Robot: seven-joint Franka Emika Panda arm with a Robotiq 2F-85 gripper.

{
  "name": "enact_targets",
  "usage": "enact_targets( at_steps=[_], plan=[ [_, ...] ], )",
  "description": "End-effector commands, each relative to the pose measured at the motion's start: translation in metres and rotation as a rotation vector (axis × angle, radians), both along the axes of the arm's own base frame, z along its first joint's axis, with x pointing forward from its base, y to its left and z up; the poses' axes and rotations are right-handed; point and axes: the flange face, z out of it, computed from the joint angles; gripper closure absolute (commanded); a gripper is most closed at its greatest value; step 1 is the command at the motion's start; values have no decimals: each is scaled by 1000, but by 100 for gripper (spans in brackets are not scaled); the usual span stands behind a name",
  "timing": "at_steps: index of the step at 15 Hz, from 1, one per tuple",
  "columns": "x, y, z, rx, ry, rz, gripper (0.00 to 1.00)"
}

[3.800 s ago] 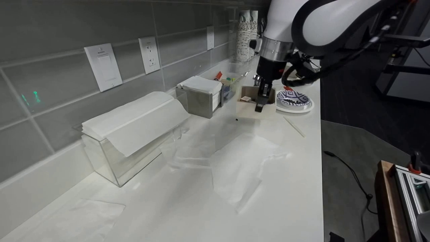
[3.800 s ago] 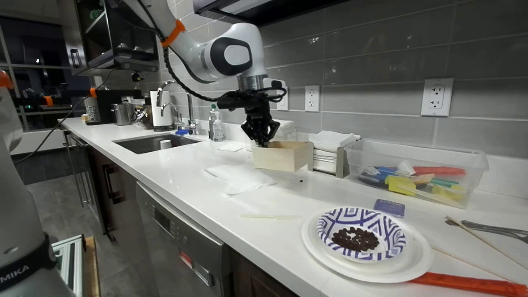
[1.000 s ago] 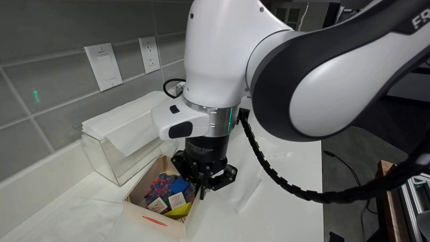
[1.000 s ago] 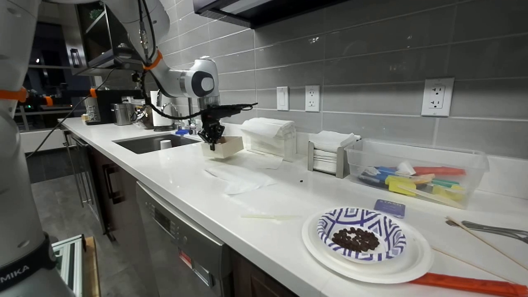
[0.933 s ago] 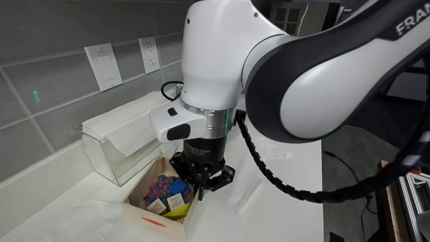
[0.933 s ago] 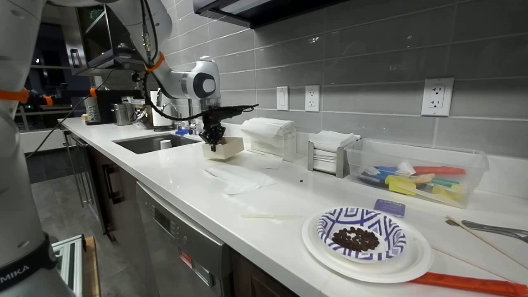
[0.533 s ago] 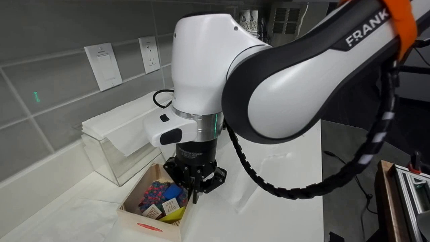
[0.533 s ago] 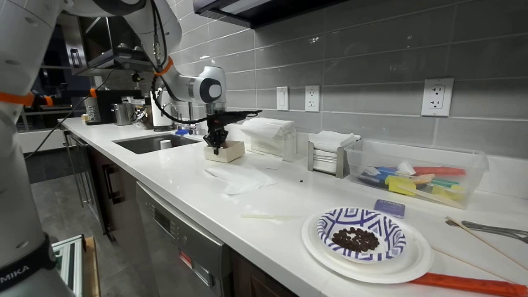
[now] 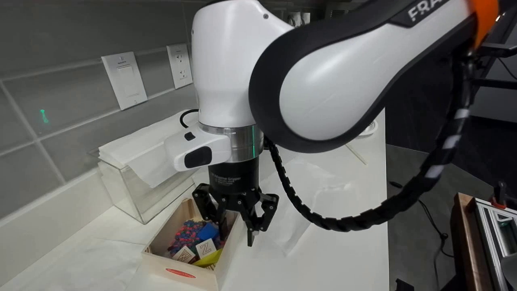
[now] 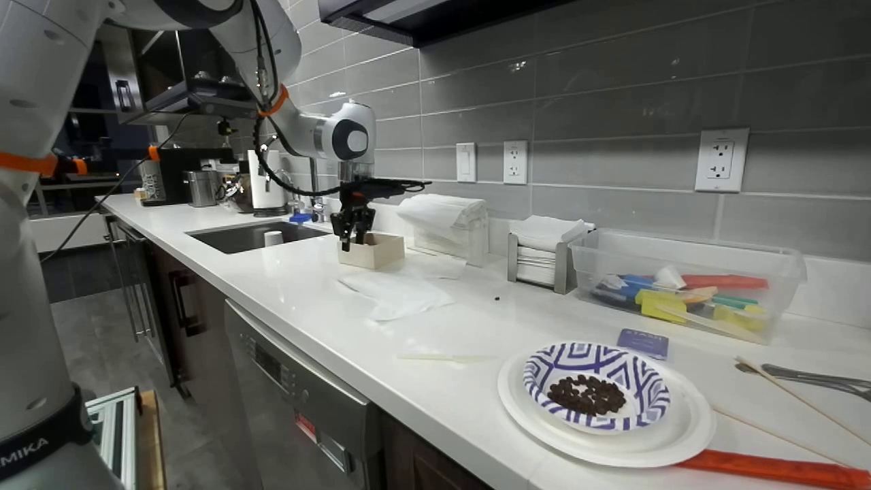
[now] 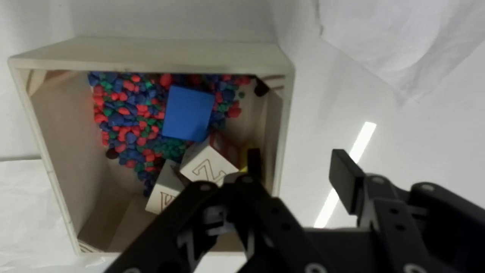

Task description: Move the wooden box to the left.

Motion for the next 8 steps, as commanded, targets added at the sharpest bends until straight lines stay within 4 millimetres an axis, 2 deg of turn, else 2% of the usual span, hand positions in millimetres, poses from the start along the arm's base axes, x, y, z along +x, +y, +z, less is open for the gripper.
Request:
enact_targets(
  at_steps=[1, 3, 4, 6, 8],
  plan=[
    [-23, 3, 38, -12, 41, -103, 16],
    [-35, -3, 66, -11, 48, -240, 1],
    [-39, -8, 79, -17, 32, -296, 0],
    [-47, -32, 98, -17, 4, -405, 0],
    [-61, -66, 111, -29, -26, -510, 0]
  ],
)
